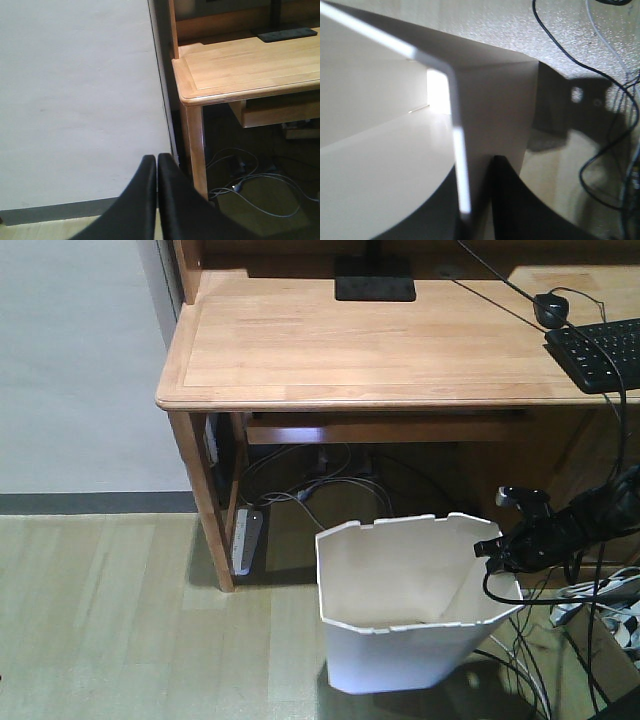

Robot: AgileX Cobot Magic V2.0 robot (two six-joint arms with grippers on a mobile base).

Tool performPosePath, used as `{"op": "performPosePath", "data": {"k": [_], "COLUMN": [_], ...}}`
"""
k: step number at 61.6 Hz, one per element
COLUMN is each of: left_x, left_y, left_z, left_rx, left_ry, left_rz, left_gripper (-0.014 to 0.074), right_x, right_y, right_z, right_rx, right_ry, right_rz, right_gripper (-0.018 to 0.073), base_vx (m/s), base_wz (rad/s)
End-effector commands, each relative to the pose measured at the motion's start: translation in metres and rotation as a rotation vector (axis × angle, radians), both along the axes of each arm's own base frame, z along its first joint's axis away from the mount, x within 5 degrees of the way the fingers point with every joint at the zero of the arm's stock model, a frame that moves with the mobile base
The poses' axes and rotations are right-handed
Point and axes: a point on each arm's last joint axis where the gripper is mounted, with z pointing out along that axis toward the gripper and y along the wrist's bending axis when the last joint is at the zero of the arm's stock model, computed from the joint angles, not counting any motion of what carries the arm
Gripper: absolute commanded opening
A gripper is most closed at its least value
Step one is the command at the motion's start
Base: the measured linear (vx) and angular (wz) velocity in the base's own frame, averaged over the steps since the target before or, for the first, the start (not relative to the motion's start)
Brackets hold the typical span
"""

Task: Move trash bin to bedside with robot
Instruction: 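Lift and pull the bin out from under the desk with right gripper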

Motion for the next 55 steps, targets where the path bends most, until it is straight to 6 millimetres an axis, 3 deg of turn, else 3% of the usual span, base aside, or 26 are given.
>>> {"op": "performPosePath", "data": {"k": [1,31,55], "left_x": [0.001,0.001,0.001], "left_y": [-0.001,-0.001,-0.001], "left_z": [-0.003,-0.003,-0.003], "left_rx": [-0.008,-0.008,-0.008], "left_ry": [-0.054,-0.054,-0.054], "left_rz": [-0.016,-0.016,-0.016], "left_gripper": [-0.0006,-0.0006,-0.0006], "right_x": [0.012,-0.031,-0.045], "right_y": [0.010,0.058,0.063], "right_z": [0.056,0.123,0.149], "right_rx": [0.152,0.145,0.197], "right_ry": [-0.095,-0.130,-0.159], "right_rz": [-0.082,0.009,0.003], "right_gripper": [-0.0004,-0.0004,-0.0004], "base_vx": [0.00,0.00,0.00], "base_wz": [0.00,0.00,0.00]}}
